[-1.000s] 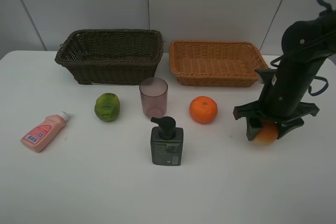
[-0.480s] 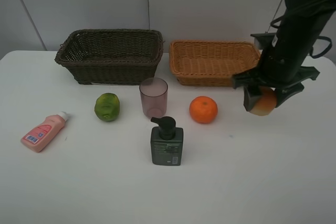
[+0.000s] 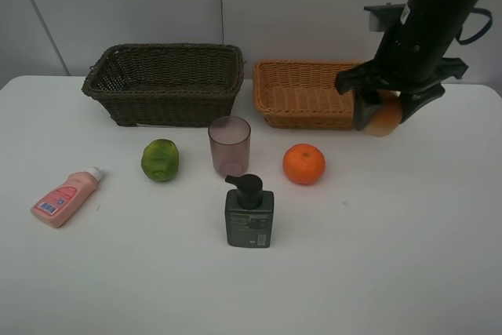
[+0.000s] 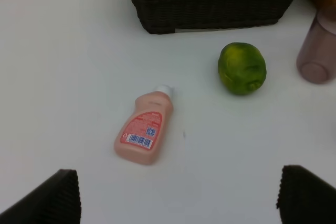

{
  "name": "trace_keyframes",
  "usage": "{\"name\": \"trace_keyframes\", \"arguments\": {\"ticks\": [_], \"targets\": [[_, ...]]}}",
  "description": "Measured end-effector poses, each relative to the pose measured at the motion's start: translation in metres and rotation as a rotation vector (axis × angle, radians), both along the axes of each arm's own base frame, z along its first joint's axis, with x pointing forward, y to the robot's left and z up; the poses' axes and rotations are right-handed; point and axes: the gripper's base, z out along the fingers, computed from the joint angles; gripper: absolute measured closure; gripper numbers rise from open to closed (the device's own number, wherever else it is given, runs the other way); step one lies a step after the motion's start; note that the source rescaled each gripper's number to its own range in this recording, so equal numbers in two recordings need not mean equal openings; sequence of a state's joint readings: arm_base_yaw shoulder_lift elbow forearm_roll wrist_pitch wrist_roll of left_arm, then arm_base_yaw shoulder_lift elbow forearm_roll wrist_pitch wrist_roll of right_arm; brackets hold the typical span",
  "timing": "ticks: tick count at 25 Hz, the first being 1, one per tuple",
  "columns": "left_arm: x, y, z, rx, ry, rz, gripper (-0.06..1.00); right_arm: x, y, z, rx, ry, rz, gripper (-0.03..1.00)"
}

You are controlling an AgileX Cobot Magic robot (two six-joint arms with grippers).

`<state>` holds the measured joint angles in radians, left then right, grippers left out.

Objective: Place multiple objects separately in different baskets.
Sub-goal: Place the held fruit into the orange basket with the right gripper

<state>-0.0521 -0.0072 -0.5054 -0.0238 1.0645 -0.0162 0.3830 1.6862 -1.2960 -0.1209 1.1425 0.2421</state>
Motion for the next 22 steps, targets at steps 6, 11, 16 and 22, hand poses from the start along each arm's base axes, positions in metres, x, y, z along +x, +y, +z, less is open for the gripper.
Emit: {"name": "trace_keyframes", "arguments": {"ticks": [6, 11, 16, 22], "targets": [[0.0, 0.0, 0.0, 0.0, 0.0, 0.0, -0.03, 0.006, 0.001, 0.014, -0.01, -0.039, 0.034, 0.58], [0.0, 0.0, 0.0, 0.0, 0.0, 0.0, -0.03, 0.01, 0.007, 0.028, 0.004, -0.084, 0.069, 0.58], [0.0, 0.0, 0.0, 0.0, 0.0, 0.0, -0.03, 0.015, 0.013, 0.035, 0.012, -0.117, 0.099, 0.58], [0.0, 0.0, 0.0, 0.0, 0.0, 0.0, -0.03, 0.028, 0.028, 0.034, 0.026, -0.147, 0.125, 0.58]]}}
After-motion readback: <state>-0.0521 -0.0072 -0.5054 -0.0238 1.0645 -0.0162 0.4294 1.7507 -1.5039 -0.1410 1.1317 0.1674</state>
